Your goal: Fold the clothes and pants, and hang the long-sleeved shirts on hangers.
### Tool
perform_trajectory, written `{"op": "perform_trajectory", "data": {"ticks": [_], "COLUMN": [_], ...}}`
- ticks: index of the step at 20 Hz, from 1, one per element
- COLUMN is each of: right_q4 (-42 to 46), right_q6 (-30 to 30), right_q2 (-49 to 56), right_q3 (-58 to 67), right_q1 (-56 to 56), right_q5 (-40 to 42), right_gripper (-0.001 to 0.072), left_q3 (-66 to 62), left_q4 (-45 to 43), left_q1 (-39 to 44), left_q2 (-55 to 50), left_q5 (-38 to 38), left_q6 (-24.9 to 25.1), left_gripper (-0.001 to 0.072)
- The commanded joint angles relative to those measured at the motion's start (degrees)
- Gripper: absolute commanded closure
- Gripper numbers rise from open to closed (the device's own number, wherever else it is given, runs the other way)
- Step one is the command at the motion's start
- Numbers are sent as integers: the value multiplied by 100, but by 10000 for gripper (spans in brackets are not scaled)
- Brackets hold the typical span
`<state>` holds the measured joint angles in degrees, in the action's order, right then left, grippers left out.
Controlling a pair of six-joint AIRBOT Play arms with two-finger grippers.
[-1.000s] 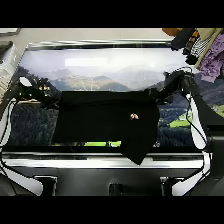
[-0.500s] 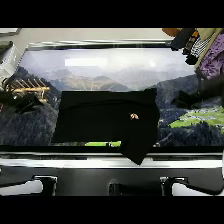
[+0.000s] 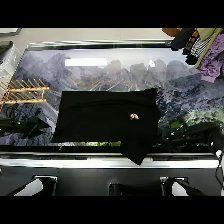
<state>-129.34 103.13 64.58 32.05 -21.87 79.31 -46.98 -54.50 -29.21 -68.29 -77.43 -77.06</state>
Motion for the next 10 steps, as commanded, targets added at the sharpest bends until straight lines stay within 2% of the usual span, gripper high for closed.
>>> {"op": "perform_trajectory", "data": {"ticks": [1,4,7,9,10], "right_q4": [-507,-608,-874,-896,-927], "right_q6": [103,105,94,55,-57], "right_q2": [-111,-114,-111,-111,-111], "right_q3": [-940,-1237,-1464,-1462,-1462], "right_q1": [-17,-17,160,531,640], "right_q5": [-258,-450,-979,-1530,-1814], "right_gripper": [234,235,240,354,371], "left_q3": [411,411,411,411,411], "left_q4": [125,146,162,160,160], "left_q1": [-28,-28,-28,-28,-28], "left_q2": [129,127,127,127,129], "left_q5": [20,20,46,57,55], "left_q6": [61,61,66,85,85], "left_gripper": [173,174,173,173,174]}}
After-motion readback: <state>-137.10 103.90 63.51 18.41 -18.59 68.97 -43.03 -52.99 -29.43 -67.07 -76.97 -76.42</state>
